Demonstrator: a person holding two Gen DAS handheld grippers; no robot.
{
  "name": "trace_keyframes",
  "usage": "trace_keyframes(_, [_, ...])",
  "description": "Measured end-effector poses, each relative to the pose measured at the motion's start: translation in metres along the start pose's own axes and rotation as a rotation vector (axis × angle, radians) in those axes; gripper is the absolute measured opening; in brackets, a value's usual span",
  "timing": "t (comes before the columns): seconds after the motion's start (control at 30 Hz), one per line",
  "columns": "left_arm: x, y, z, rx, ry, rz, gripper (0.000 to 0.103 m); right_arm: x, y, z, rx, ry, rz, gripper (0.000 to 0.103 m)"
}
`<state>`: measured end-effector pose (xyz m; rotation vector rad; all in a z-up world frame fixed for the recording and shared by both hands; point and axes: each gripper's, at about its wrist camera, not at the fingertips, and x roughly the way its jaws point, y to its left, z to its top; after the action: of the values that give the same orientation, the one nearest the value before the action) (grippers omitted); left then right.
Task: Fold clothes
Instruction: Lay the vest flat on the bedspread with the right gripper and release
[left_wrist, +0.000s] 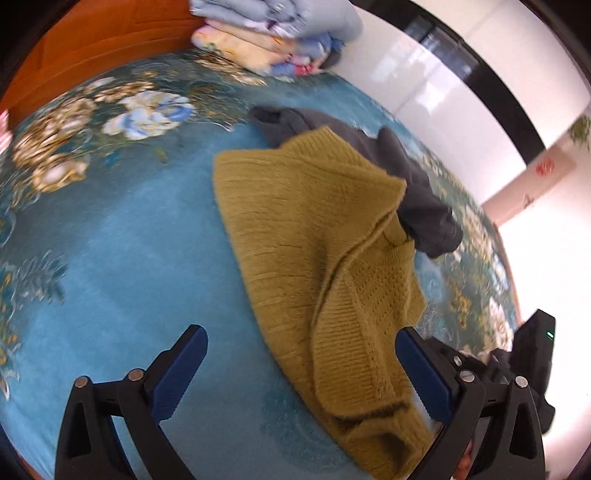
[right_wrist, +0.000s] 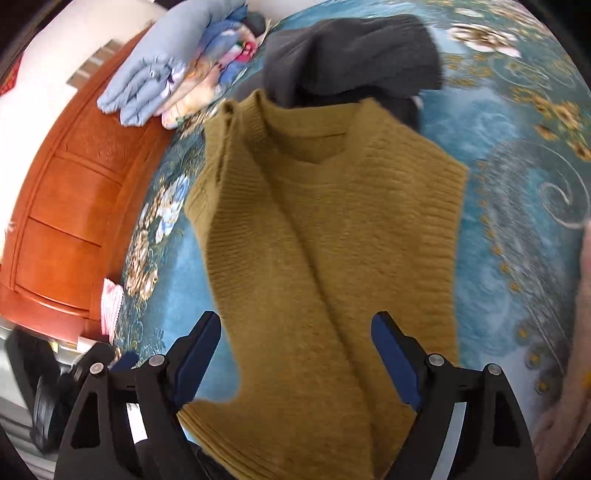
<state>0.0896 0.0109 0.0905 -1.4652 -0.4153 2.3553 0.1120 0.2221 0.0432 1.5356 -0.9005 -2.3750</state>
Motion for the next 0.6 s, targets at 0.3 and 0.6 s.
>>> trace_keyframes(0.3, [0.069, -0.053, 0.045, 0.165, 0.062, 0.104, 0.095, -0.021, -0.022, -0.012, 0.023, -0.043, 0.0, 0.099])
trace_keyframes(0.6, [0.069, -0.03, 0.053, 0.063, 0.063, 0.182, 0.008, -0.03, -0.043, -0.015, 0.068, -0.044, -0.01, 0.102])
